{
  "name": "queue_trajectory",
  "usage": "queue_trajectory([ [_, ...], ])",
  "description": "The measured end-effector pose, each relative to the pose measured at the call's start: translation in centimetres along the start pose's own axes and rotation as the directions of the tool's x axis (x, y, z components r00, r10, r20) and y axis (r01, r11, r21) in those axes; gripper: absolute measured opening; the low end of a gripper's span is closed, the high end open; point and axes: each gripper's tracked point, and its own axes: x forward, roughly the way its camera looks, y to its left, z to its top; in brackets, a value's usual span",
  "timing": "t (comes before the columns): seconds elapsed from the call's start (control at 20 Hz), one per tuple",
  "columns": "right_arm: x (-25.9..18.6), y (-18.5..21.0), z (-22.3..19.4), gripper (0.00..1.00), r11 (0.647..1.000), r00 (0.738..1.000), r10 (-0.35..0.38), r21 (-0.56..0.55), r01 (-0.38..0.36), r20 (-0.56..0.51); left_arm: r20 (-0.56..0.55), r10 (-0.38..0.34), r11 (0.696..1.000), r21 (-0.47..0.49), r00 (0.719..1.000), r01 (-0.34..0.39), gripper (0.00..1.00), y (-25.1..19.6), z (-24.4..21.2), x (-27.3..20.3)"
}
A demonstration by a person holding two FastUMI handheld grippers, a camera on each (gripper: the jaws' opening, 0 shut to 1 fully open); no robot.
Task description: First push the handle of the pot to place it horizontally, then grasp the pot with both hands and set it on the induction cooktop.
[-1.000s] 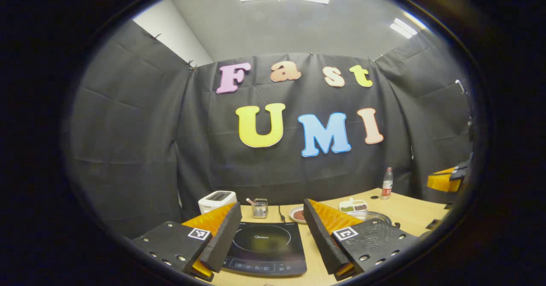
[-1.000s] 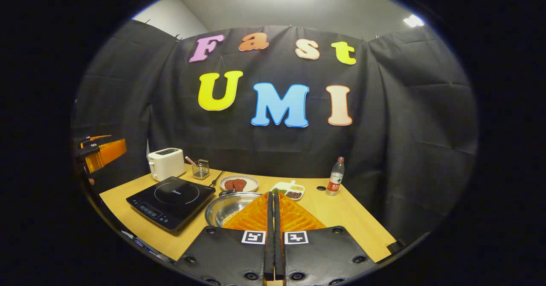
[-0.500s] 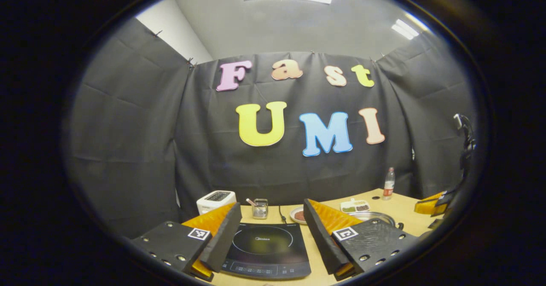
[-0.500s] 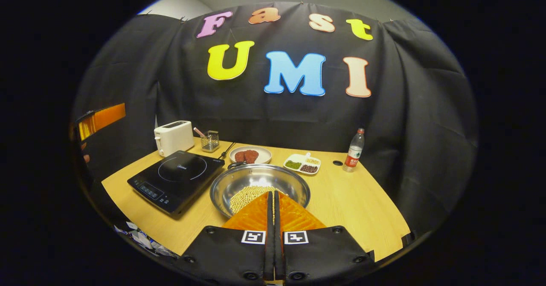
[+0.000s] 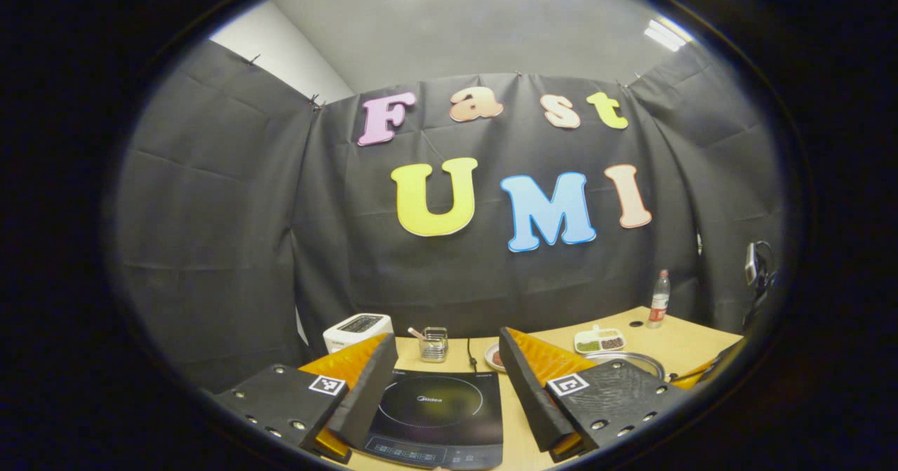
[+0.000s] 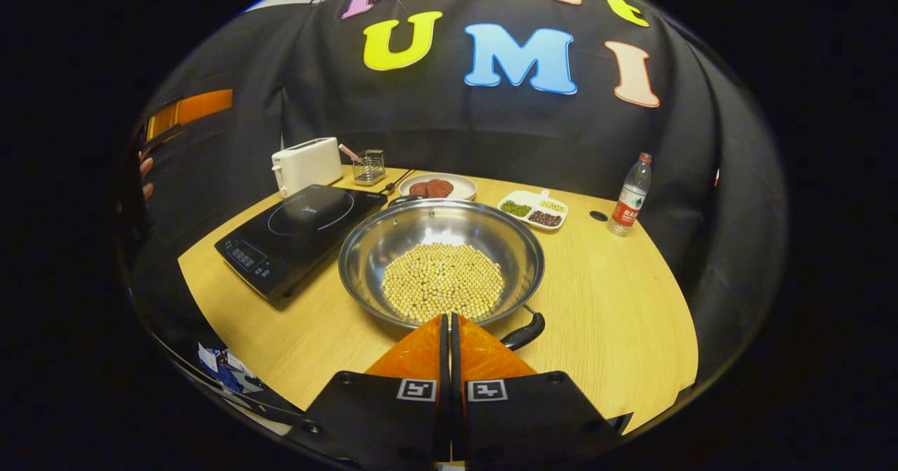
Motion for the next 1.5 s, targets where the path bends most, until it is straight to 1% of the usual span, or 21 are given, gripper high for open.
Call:
queue_trajectory([
  [0.15,1.3,-0.3,-1.8,0.02,0.999,0.997,0.043,0.008,-0.043,-0.066,-0.015,0.008,1.0,0.011,1.0,-0.008,0.89,-1.1,-0.5,0.9],
  [0.35,2.4,-0.7,-3.3,0.02,0.997,0.987,0.083,0.015,-0.082,-0.134,-0.023,0.021,1.0,0.024,1.0,-0.02,0.89,-2.1,-0.7,1.8],
  [0.55,3.0,-1.2,-3.6,0.02,0.993,0.98,0.112,0.048,-0.106,-0.165,-0.037,0.027,0.999,0.026,0.999,-0.026,0.89,-3.0,-1.2,2.8],
  [1.0,4.7,-6.1,-3.4,0.02,0.998,0.977,0.048,0.043,-0.04,-0.209,-0.053,0.018,1.0,0.02,0.998,-0.017,0.89,-5.3,-2.1,4.6],
  [1.25,5.9,-8.5,-2.8,0.02,0.999,0.976,0.021,0.039,-0.013,-0.219,-0.076,0.029,0.999,0.017,0.997,-0.028,0.89,-5.6,-3.3,5.0],
  [1.5,7.2,-10.4,-2.3,0.02,1.0,0.973,0.0,-0.006,-0.001,-0.23,-0.101,0.04,0.999,0.021,0.994,-0.038,0.87,-5.8,-4.3,5.4],
])
